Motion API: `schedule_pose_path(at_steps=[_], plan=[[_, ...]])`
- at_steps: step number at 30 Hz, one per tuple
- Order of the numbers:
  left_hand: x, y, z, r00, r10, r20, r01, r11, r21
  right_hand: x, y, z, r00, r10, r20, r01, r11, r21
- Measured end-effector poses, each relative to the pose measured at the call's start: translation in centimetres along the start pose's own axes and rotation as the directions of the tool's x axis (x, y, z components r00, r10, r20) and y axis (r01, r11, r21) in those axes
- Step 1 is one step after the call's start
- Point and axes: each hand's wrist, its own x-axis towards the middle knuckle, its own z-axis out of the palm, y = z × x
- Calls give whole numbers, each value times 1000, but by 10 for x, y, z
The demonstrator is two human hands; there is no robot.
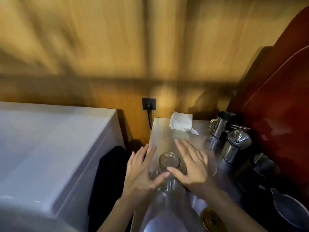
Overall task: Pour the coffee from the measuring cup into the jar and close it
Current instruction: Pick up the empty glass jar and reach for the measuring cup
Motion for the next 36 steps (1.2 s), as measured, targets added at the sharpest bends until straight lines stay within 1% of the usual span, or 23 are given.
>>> schedule_pose_path(at_steps=[1, 2, 4, 7, 9, 11, 13, 15, 18, 20, 22, 24, 27, 29, 31, 36], plan=[[-3, 0, 3, 999, -31, 39, 31, 999, 8, -1, 2, 4, 998, 23, 52, -24, 1000, 19], [-4, -1, 10, 998, -35, 43, 34, 999, 23, -2, 2, 8, 997, 19, 81, -22, 999, 36], [-10, -2, 22, 998, -51, 41, 50, 998, 23, -7, 6, 18, 994, 15, 108, -18, 999, 34], [-11, -3, 37, 999, -37, 24, 35, 996, 86, -10, 8, 28, 994, 21, 110, -21, 1000, 2], [-9, 0, 41, 999, -40, -14, 41, 998, 45, -8, 8, 29, 995, 39, 89, -37, 999, -16], [-7, 6, 46, 997, -74, -36, 74, 997, -7, -8, 6, 30, 995, 61, 80, -62, 998, 6], [-5, 14, 46, 991, -128, -28, 126, 991, -53, -8, 4, 30, 995, 70, 67, -71, 997, 20], [-3, 19, 47, 986, -164, -32, 161, 984, -80, -9, 0, 29, 995, 76, 65, -75, 997, -10], [-2, 21, 48, 976, -216, -8, 213, 970, -114, -15, -5, 28, 998, 57, -10, -57, 996, -70], [-2, 18, 47, 973, -226, 35, 228, 949, -218, -18, -9, 26, 998, 37, -47, -41, 995, -92], [-1, 11, 43, 979, -184, 91, 204, 923, -327, -21, -10, 23, 998, 41, -40, -45, 994, -103], [0, 2, 38, 976, -128, 173, 187, 903, -388, -22, -9, 21, 999, 49, 5, -48, 993, -110], [3, -9, 29, 945, -69, 321, 226, 847, -481, -26, -11, 19, 995, 58, 86, -50, 994, -93], [4, -12, 26, 920, -24, 391, 247, 811, -531, -30, -12, 19, 994, 67, 87, -61, 996, -67], [3, -13, 25, 906, 11, 423, 258, 778, -573, -32, -14, 19, 994, 76, 75, -72, 996, -48], [0, -13, 25, 907, 25, 420, 267, 738, -620, -33, -14, 21, 995, 69, 76, -64, 996, -59]])
